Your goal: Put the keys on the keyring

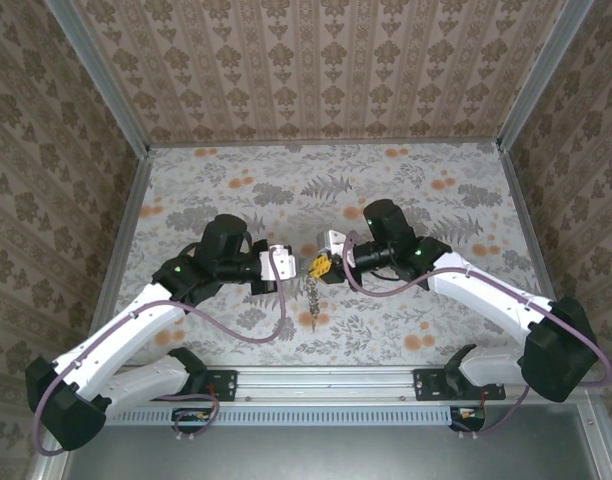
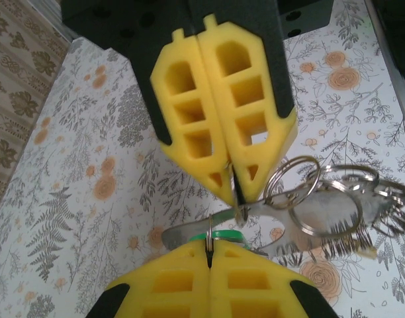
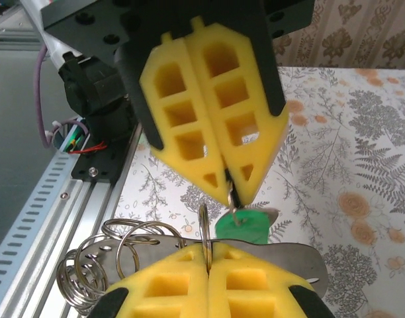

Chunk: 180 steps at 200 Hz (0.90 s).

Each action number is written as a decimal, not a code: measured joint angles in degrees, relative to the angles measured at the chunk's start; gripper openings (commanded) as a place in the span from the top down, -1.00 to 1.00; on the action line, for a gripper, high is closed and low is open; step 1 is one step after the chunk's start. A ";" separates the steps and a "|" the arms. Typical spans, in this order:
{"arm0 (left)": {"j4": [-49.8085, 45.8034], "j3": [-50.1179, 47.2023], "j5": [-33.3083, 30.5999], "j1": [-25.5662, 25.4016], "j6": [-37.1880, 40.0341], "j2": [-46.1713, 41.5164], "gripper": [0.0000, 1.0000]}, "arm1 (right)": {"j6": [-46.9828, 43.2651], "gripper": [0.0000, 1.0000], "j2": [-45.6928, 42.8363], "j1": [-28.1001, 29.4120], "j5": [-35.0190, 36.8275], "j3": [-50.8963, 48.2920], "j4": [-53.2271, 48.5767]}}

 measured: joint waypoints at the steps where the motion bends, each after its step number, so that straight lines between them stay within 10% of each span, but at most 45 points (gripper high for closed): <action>1: 0.02 0.00 -0.02 -0.04 0.00 0.04 1.00 | 0.13 1.00 0.07 0.00 -0.04 0.07 0.02; 180: 1.29 -0.96 -1.86 -0.92 1.92 1.09 1.00 | 5.46 1.00 3.17 -1.86 -2.56 1.09 -1.42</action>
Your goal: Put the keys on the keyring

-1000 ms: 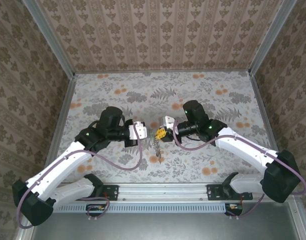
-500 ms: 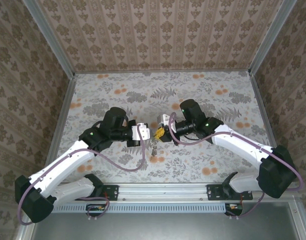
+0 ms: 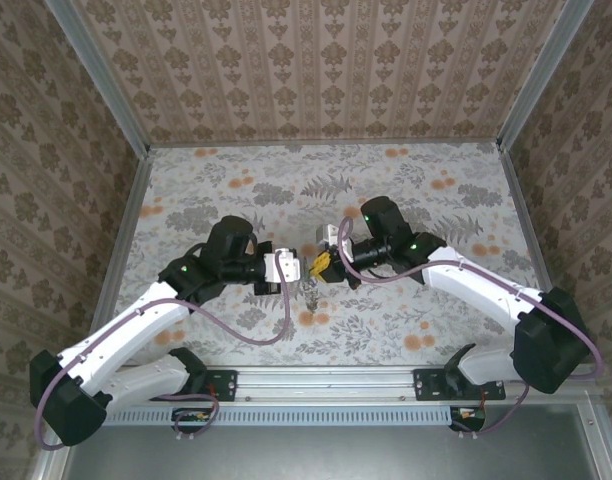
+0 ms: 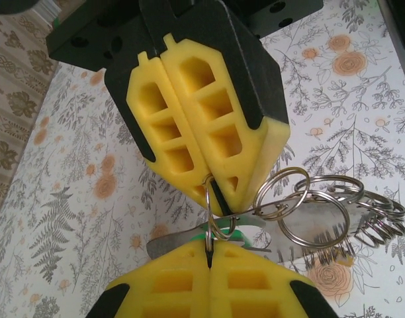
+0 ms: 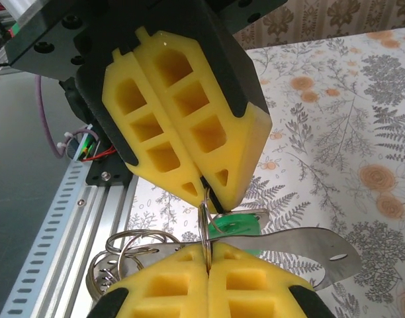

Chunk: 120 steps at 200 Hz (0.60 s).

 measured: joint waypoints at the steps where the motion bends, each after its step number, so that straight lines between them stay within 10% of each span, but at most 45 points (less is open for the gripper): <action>1: 0.02 0.00 0.00 0.00 0.00 0.00 1.00 | 0.04 1.00 0.04 0.00 -0.04 0.02 0.00; 120: 0.07 0.00 -2.01 0.00 0.66 -0.33 1.00 | 0.87 1.00 0.52 -0.81 -1.49 0.59 -1.77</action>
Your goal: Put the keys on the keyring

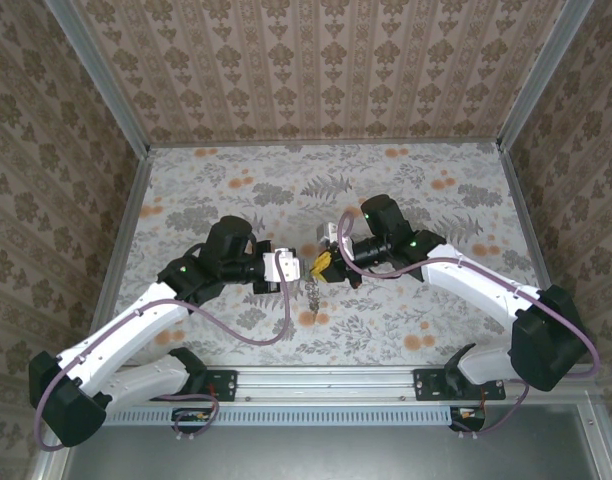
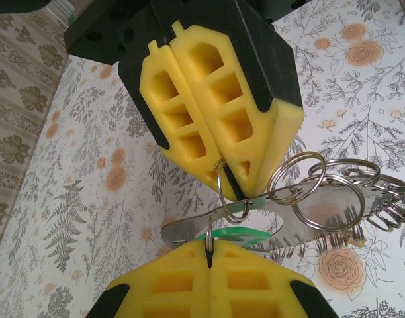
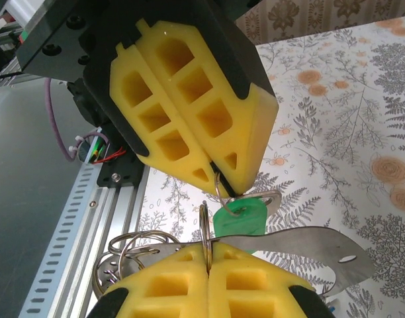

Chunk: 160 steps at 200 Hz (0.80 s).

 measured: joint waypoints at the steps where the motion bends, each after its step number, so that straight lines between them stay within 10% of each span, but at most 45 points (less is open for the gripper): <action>1: 0.00 0.00 -0.04 0.00 0.00 0.00 1.00 | 0.00 1.00 0.00 0.00 0.00 0.00 -0.02; 160: 2.12 0.00 -0.57 -1.11 0.00 0.55 1.00 | 1.88 1.00 0.48 -0.66 0.04 0.72 -0.66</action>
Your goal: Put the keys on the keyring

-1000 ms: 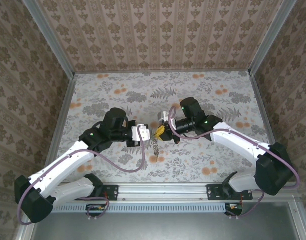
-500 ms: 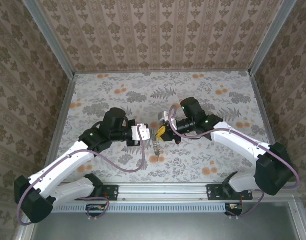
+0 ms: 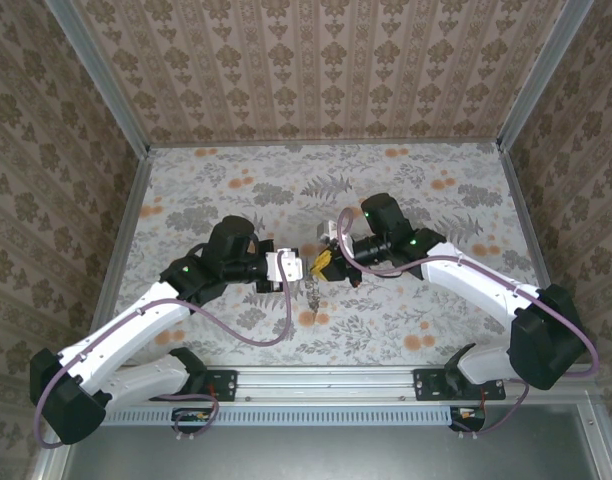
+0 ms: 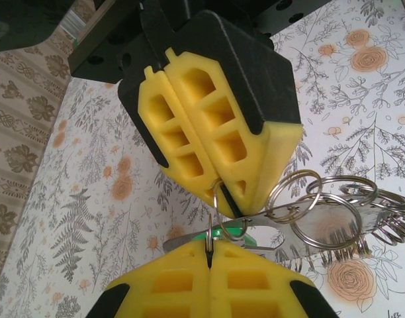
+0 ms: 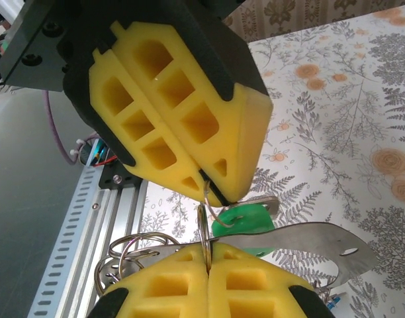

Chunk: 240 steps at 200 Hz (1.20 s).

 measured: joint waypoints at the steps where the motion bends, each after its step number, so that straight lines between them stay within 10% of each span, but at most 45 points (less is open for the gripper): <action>1: 0.02 0.00 0.00 0.00 0.00 0.00 1.00 | 0.07 1.00 0.00 -0.02 0.00 0.00 0.02; 240: 6.93 -1.88 -2.78 0.00 0.17 -0.11 1.00 | 23.17 1.00 0.00 -3.76 -2.67 -4.31 16.09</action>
